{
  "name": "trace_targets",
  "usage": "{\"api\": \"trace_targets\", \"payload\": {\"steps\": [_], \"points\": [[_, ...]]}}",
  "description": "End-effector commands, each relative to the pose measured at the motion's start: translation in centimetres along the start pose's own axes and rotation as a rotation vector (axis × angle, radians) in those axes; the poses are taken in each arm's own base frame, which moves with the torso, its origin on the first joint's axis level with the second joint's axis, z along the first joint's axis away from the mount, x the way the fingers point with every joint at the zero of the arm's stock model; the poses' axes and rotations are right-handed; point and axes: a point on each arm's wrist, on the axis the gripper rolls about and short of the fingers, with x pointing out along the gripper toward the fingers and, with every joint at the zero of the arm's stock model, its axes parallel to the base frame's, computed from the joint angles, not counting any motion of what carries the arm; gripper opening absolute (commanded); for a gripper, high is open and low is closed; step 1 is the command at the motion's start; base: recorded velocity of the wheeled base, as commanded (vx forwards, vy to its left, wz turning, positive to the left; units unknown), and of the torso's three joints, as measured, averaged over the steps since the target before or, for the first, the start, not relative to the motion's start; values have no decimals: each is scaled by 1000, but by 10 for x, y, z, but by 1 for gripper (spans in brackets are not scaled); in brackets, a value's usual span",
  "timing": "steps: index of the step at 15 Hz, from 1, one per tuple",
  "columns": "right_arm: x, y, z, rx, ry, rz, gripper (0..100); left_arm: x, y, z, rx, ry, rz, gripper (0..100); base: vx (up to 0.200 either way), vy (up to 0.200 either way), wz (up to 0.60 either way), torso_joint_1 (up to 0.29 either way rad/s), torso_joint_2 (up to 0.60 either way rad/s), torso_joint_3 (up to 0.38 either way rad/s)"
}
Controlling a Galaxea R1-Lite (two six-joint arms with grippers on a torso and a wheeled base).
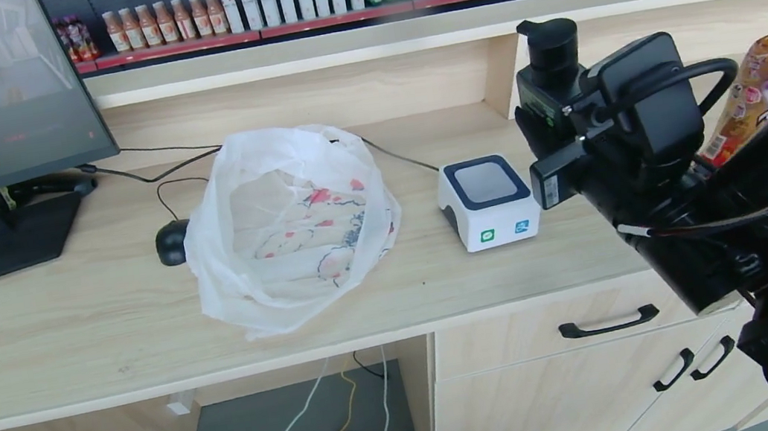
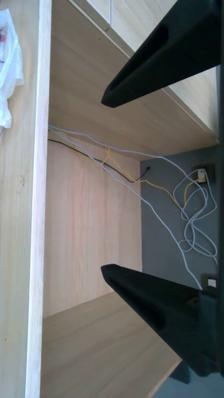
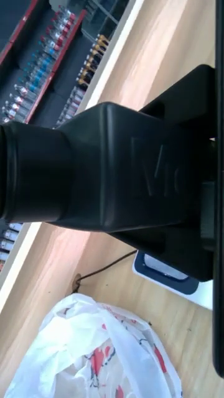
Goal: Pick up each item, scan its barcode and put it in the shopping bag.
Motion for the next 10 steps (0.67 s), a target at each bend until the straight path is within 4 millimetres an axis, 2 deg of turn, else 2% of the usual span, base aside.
{"api": "trace_targets", "payload": {"steps": [1, 4, 5, 6, 8, 9, 10], "points": [[13, 4, -6, -56, -25, 19, 0, 0, 0, 0, 0, 0, 1, 100, 0, 0, 0, 0, 0, 0], [43, -7, -15, -170, -143, 59, 0, 0, 0, 0, 0, 0, 1, 100, 0, 0, 0, 0, 0, 0], [47, -6, -20, -178, -152, 73, 0, 0, 0, 0, 0, 0, 1, 100, 0, 0, 0, 0, 0, 0], [54, -9, -34, -204, -171, 117, 0, 0, 0, 0, 0, 0, 1, 100, 0, 0, 0, 0, 0, 0], [59, -7, -46, -222, -212, 109, 0, 0, 0, 0, 0, 0, 1, 100, 0, 0, 0, 0, 0, 0], [61, 2, -61, -235, -222, 135, 0, 0, 0, 0, 0, 0, 1, 100, 0, 0, 0, 0, 0, 0], [62, 5, -64, -235, -219, 147, 0, 0, 0, 0, 0, 0, 1, 100, 0, 0, 0, 0, 0, 0]]}}
